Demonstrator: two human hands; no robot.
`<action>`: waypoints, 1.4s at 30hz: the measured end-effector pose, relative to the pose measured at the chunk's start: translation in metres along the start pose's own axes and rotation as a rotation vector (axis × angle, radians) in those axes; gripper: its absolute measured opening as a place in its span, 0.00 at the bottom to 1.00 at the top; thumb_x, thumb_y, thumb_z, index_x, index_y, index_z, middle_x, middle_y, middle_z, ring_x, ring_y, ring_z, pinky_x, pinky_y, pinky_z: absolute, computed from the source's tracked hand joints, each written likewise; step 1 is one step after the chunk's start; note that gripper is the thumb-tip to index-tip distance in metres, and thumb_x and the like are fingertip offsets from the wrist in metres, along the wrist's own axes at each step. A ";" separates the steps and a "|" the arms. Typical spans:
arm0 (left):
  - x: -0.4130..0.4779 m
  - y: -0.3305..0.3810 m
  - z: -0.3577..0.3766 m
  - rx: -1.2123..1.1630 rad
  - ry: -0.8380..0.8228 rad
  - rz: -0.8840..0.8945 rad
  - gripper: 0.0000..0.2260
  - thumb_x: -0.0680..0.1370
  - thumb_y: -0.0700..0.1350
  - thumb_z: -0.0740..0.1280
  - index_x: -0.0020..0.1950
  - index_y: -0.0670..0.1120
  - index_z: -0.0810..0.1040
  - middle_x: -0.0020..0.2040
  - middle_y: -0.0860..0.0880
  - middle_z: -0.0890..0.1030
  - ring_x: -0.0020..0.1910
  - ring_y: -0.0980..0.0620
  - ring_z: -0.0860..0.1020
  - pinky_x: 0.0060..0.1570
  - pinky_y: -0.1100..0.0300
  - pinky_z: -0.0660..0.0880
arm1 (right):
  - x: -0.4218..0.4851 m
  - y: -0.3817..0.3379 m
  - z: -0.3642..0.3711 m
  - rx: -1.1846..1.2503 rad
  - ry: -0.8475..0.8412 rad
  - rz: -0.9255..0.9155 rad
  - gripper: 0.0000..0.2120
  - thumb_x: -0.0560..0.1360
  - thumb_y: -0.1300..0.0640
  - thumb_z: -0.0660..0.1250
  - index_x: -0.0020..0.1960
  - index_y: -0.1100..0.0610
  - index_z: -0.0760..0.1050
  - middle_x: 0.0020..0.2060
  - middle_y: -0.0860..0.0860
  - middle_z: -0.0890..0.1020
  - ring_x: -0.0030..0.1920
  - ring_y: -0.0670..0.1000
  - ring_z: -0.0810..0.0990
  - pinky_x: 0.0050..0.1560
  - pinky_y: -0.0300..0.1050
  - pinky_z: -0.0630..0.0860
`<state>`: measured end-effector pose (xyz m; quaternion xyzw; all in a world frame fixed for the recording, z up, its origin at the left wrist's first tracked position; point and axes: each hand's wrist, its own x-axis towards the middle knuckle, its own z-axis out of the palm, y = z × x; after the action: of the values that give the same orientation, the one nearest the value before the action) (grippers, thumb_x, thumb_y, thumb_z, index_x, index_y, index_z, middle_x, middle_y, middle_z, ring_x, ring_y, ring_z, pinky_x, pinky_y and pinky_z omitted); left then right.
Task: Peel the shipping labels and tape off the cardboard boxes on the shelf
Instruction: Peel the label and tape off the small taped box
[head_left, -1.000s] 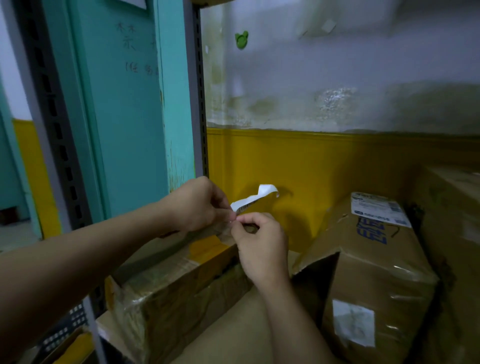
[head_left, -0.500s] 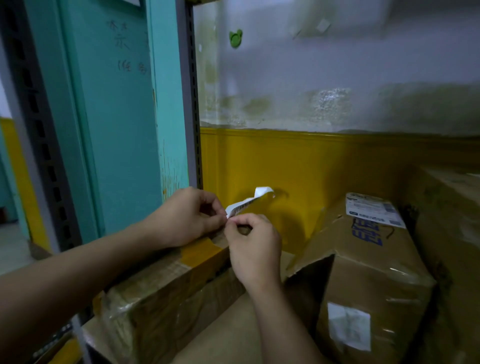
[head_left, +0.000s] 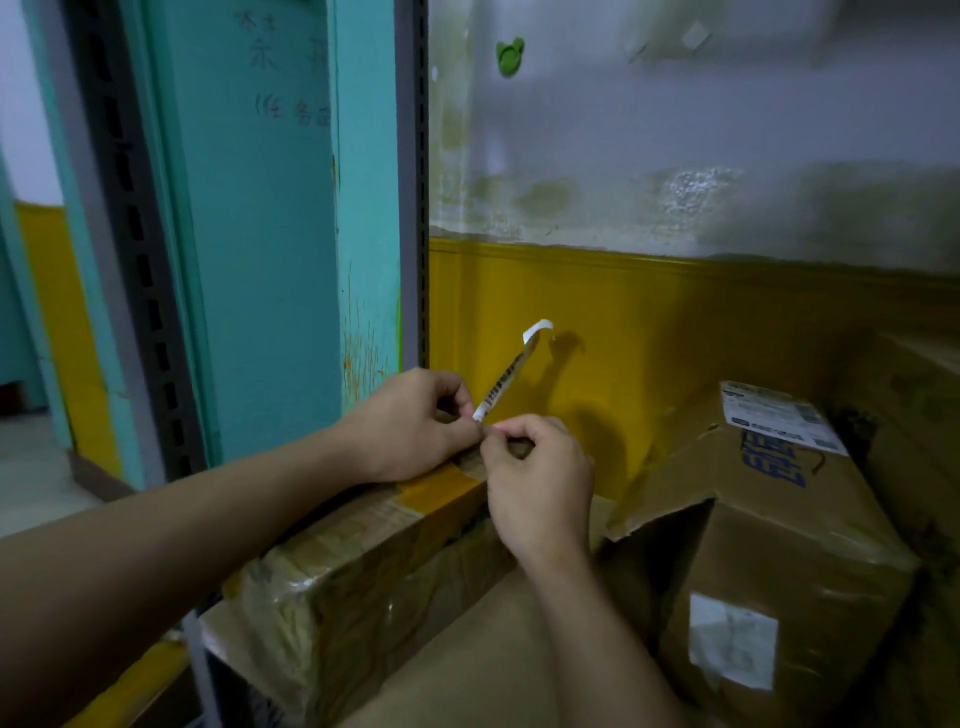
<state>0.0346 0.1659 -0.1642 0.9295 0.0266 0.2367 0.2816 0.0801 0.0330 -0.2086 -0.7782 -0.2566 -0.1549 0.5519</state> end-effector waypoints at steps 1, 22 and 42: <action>0.000 0.001 0.000 -0.011 -0.008 -0.001 0.05 0.77 0.49 0.69 0.43 0.49 0.79 0.38 0.54 0.80 0.36 0.61 0.77 0.37 0.66 0.73 | 0.000 -0.001 0.000 -0.002 0.003 -0.005 0.03 0.77 0.54 0.68 0.44 0.48 0.77 0.47 0.44 0.78 0.44 0.40 0.74 0.34 0.27 0.68; 0.002 -0.007 -0.005 -0.249 -0.042 -0.159 0.07 0.75 0.45 0.71 0.38 0.49 0.78 0.35 0.49 0.80 0.37 0.54 0.77 0.45 0.52 0.75 | -0.001 0.000 0.000 0.089 0.039 -0.004 0.03 0.76 0.56 0.70 0.44 0.50 0.79 0.46 0.47 0.80 0.40 0.37 0.74 0.37 0.21 0.66; 0.000 -0.004 -0.005 -0.098 0.027 -0.119 0.06 0.75 0.45 0.70 0.39 0.48 0.78 0.36 0.51 0.80 0.37 0.53 0.78 0.42 0.51 0.75 | 0.001 0.001 0.001 0.100 0.028 0.015 0.03 0.75 0.56 0.70 0.43 0.49 0.79 0.45 0.45 0.80 0.44 0.40 0.76 0.36 0.24 0.68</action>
<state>0.0326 0.1718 -0.1628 0.9080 0.0741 0.2332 0.3402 0.0811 0.0338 -0.2093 -0.7492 -0.2504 -0.1489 0.5948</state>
